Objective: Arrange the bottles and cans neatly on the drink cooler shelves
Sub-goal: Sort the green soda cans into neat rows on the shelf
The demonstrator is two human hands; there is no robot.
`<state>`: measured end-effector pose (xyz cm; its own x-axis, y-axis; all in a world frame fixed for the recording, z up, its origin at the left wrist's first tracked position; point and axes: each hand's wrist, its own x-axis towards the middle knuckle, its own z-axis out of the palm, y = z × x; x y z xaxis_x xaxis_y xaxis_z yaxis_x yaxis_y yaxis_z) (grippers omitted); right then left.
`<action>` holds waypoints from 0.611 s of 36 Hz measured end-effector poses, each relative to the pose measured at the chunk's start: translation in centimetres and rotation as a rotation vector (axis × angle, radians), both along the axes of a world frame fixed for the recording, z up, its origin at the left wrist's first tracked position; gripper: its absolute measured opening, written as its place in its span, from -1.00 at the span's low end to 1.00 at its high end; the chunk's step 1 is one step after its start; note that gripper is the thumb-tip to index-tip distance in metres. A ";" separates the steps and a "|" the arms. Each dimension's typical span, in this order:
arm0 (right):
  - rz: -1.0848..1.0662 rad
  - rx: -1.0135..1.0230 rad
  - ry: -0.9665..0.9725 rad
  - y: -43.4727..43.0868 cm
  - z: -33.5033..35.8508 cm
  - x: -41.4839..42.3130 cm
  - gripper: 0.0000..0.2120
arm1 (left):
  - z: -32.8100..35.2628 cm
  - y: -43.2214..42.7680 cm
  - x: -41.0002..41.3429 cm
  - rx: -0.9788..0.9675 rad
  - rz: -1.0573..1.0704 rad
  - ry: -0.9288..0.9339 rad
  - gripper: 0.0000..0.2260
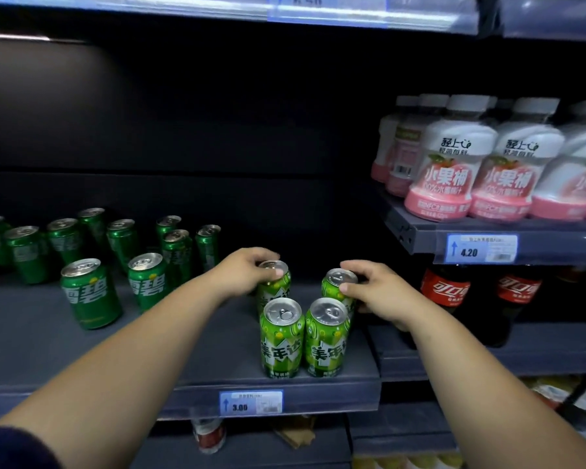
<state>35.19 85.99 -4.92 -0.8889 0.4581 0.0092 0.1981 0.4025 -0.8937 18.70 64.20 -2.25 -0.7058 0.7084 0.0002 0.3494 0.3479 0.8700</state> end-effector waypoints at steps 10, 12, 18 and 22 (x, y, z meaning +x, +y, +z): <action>0.087 -0.004 -0.020 -1.3 0.9 -0.5 -0.64 | 0.0 -0.5 1.3 -0.015 -0.151 0.010 -0.69; 0.106 0.029 -0.012 -1.6 1.1 -0.5 -0.65 | 0.0 -0.5 1.5 -0.015 -0.151 0.026 -0.68; 0.117 0.057 -0.019 -2.7 1.5 -0.7 -0.70 | -0.1 -0.5 1.5 -0.017 -0.160 0.039 -0.72; 0.101 0.027 0.007 -2.9 1.1 -0.6 -0.62 | -0.5 -0.6 1.5 -0.014 -0.145 0.034 -0.69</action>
<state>34.60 83.07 -3.83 -0.9305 0.3652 0.0271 0.1487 0.4442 -0.8835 20.21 63.55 -2.77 -0.5959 0.8029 0.0121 0.4263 0.3036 0.8521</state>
